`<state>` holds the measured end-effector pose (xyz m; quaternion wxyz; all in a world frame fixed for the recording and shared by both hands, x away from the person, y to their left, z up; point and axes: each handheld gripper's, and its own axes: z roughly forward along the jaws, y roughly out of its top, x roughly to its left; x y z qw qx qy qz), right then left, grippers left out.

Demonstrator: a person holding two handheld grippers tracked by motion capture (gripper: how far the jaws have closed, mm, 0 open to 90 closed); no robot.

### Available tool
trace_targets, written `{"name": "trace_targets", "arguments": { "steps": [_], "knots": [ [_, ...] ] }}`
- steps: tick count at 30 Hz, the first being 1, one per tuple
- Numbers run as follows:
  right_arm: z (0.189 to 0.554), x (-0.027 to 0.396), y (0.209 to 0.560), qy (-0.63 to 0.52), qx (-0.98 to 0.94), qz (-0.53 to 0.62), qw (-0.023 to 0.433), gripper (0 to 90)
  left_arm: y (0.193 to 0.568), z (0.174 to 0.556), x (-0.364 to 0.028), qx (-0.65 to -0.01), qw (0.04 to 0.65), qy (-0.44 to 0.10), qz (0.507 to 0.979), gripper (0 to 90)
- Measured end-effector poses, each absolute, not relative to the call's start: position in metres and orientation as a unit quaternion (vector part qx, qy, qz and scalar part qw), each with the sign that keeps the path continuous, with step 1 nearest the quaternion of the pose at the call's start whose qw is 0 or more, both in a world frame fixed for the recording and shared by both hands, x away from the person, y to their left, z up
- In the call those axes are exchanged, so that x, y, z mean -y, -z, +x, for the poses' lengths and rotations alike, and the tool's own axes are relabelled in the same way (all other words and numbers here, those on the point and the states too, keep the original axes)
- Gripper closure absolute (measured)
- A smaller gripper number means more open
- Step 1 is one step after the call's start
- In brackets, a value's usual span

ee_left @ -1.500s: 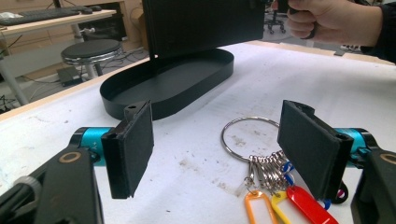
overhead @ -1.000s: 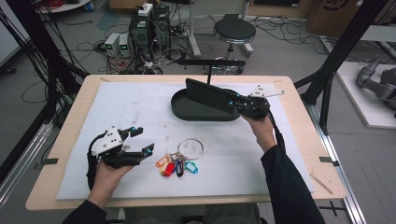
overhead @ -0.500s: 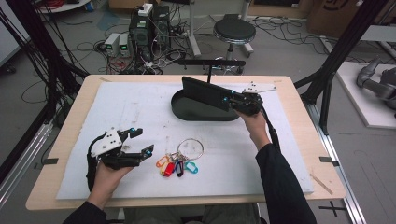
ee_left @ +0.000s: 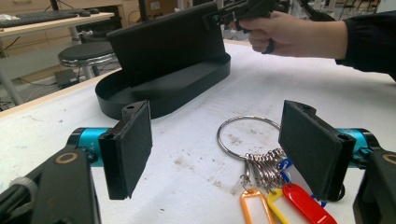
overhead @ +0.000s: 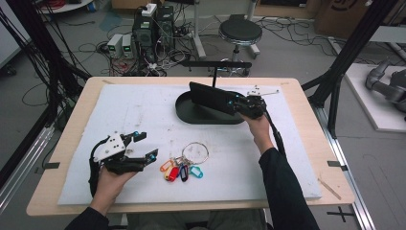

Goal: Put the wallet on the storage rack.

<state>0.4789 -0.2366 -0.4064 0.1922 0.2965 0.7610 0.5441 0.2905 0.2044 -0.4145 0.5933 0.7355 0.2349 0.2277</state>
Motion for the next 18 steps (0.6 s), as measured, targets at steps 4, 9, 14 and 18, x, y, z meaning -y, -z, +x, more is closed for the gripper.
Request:
{"name": "trace_targets", "arguments": {
  "steps": [4, 9, 14, 18],
  "knots": [
    [0.483, 0.234, 0.414, -0.549, -0.755, 0.303, 0.190, 76.5, 0.415, 0.290, -0.204, -0.234, 0.594, -0.227, 0.736, 25.9],
    [0.486, 0.233, 0.418, -0.556, -0.750, 0.304, 0.188, 76.4, 0.415, 0.290, -0.204, -0.233, 0.595, -0.227, 0.735, 25.9],
    [0.489, 0.236, 0.422, -0.552, -0.752, 0.303, 0.193, 75.8, 0.415, 0.289, -0.205, -0.232, 0.595, -0.228, 0.735, 25.9],
    [0.489, 0.239, 0.423, -0.538, -0.761, 0.307, 0.195, 75.2, 0.415, 0.289, -0.205, -0.232, 0.594, -0.229, 0.736, 25.9]
  ]
}}
